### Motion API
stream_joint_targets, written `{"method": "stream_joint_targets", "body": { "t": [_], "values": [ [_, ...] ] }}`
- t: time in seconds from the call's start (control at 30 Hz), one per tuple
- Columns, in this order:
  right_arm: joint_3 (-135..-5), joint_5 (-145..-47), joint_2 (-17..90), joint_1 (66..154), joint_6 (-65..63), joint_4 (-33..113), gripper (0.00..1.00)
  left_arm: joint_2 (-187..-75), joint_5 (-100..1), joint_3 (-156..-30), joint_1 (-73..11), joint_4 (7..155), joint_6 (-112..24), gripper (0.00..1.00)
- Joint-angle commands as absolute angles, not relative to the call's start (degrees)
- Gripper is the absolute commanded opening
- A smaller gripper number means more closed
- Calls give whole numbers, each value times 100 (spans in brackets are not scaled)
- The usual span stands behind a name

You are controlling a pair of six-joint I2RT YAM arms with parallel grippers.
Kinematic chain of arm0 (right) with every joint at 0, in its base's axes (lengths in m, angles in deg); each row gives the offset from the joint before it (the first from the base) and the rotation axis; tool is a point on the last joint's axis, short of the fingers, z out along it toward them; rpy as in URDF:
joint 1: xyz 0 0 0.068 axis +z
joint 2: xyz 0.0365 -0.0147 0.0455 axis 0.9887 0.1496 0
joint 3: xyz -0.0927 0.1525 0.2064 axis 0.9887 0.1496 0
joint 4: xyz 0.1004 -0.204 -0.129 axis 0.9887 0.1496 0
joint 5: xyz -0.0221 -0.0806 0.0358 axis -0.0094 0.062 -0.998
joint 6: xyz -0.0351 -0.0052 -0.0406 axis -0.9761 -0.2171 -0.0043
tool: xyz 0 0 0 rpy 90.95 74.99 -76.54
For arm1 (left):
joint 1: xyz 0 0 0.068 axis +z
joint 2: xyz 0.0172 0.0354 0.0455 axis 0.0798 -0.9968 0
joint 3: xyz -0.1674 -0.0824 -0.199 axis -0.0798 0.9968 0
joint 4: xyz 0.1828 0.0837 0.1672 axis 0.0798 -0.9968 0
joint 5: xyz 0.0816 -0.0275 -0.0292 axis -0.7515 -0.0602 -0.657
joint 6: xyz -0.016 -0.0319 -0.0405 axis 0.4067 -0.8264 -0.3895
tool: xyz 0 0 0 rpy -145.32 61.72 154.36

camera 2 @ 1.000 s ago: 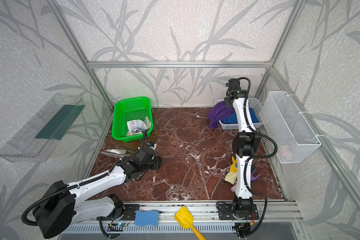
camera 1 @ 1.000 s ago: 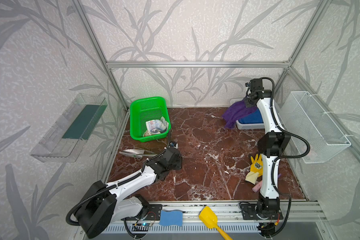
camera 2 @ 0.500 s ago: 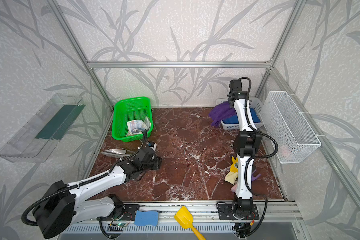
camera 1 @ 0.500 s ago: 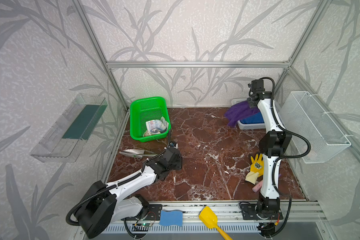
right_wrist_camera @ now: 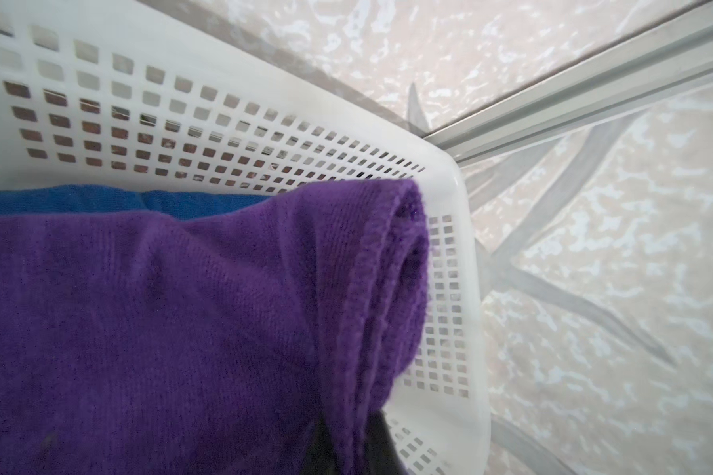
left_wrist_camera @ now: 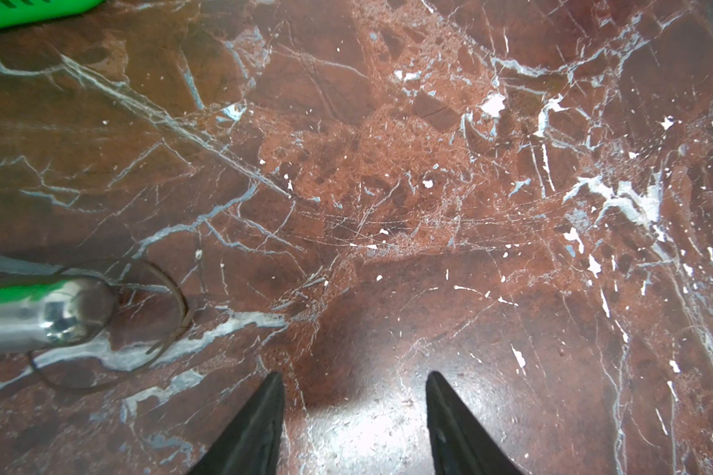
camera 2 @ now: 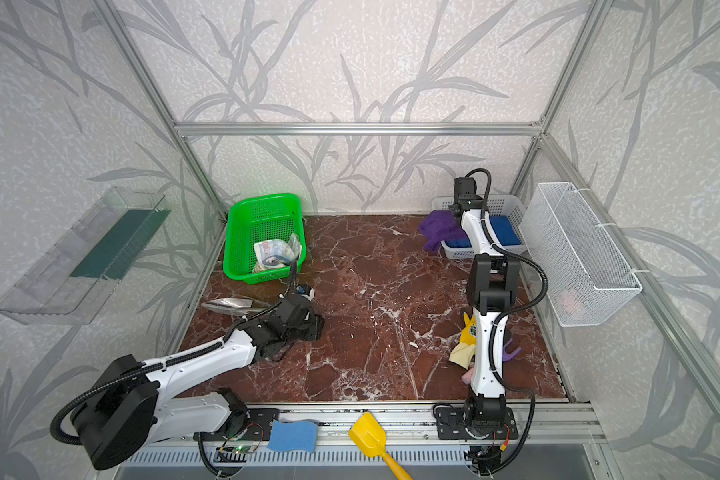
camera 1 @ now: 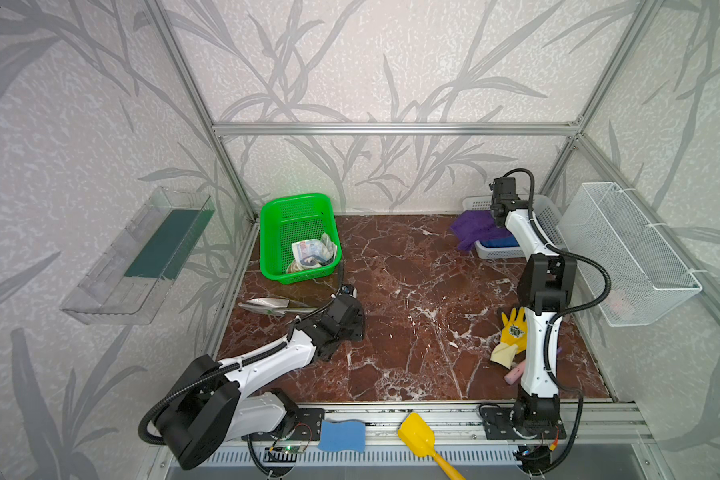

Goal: Fold and stack the towels
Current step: 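Press the purple towel flat in the white basket and open the right gripper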

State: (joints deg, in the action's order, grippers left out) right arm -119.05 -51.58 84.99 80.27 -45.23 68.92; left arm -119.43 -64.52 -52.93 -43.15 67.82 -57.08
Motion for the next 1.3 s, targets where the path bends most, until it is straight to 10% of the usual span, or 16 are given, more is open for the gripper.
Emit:
{"method": "stream_joint_targets", "body": {
  "t": [0.0,1.27],
  "values": [
    [-11863,-4742,8762,7986,-4874,6003,0,-12007,-6436,-5378,-4303,6781,-5789,56],
    [-12614,-4214,9886,7292,-5955,4679,0,-12854,-6038,-6011,-4316,6321,-5672,56]
  ]
}}
